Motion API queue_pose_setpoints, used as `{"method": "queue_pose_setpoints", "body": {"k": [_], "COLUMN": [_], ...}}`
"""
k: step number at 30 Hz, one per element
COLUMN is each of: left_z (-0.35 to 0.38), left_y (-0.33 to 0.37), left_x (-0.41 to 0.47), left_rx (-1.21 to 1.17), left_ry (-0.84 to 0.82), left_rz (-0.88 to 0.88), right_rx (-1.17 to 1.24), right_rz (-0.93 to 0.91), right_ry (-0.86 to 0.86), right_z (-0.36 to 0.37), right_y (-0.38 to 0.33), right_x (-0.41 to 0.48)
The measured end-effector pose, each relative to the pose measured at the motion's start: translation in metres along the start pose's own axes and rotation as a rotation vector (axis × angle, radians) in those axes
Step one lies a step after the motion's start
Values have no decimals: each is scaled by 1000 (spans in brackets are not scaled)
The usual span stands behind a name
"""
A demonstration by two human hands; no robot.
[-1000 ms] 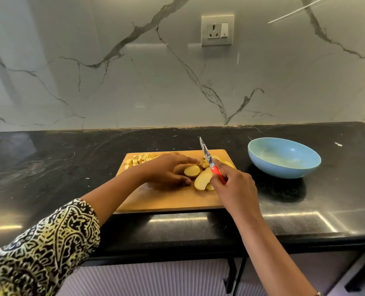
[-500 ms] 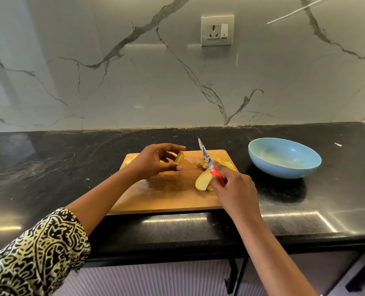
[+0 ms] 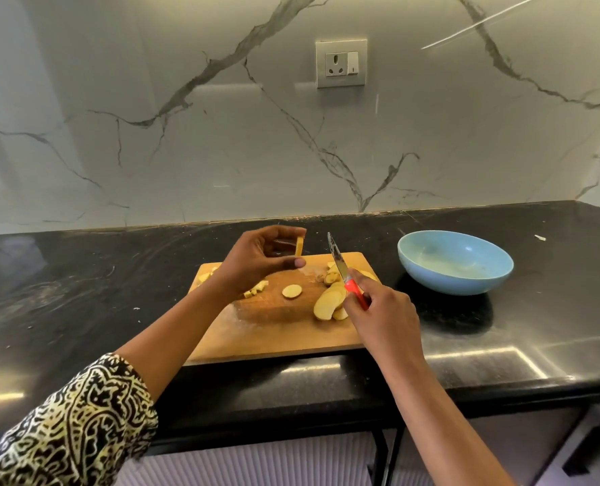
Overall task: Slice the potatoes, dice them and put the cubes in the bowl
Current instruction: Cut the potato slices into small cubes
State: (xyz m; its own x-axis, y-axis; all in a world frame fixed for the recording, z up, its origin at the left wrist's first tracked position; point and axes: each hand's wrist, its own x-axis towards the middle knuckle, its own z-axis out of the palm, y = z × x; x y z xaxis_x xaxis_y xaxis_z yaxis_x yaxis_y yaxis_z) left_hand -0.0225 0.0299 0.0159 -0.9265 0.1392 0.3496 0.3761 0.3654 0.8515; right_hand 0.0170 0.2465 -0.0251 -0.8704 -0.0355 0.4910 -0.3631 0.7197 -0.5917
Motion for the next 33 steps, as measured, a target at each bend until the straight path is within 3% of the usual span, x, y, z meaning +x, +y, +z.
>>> {"method": "queue_pose_setpoints", "body": {"k": [6, 14, 16, 20, 24, 27, 31, 33], "left_z": [-10, -38, -36, -19, 11, 41, 64, 67], "left_y": [-2, -13, -11, -1, 2, 5, 14, 15], "left_x": [-5, -51, -56, -40, -20, -20, -13, -6], "left_rx": [34, 685, 743, 787, 926, 1046, 992, 850], "left_ry": [-14, -295, -326, -208, -373, -429, -516, -425], "left_rz": [-142, -148, -149, -104, -258, -256, -330, -381], "right_rx": [-6, -3, -7, 14, 68, 93, 141, 158], "right_rz": [-4, -43, -59, -55, 6, 58, 114, 119], "right_ry": [-14, -12, -8, -7, 58, 113, 145, 146], "right_z": [1, 8, 9, 8, -2, -13, -22, -23], "right_y": [2, 0, -2, -3, 7, 21, 35, 38], "right_x": [0, -2, -3, -3, 2, 6, 8, 8]}}
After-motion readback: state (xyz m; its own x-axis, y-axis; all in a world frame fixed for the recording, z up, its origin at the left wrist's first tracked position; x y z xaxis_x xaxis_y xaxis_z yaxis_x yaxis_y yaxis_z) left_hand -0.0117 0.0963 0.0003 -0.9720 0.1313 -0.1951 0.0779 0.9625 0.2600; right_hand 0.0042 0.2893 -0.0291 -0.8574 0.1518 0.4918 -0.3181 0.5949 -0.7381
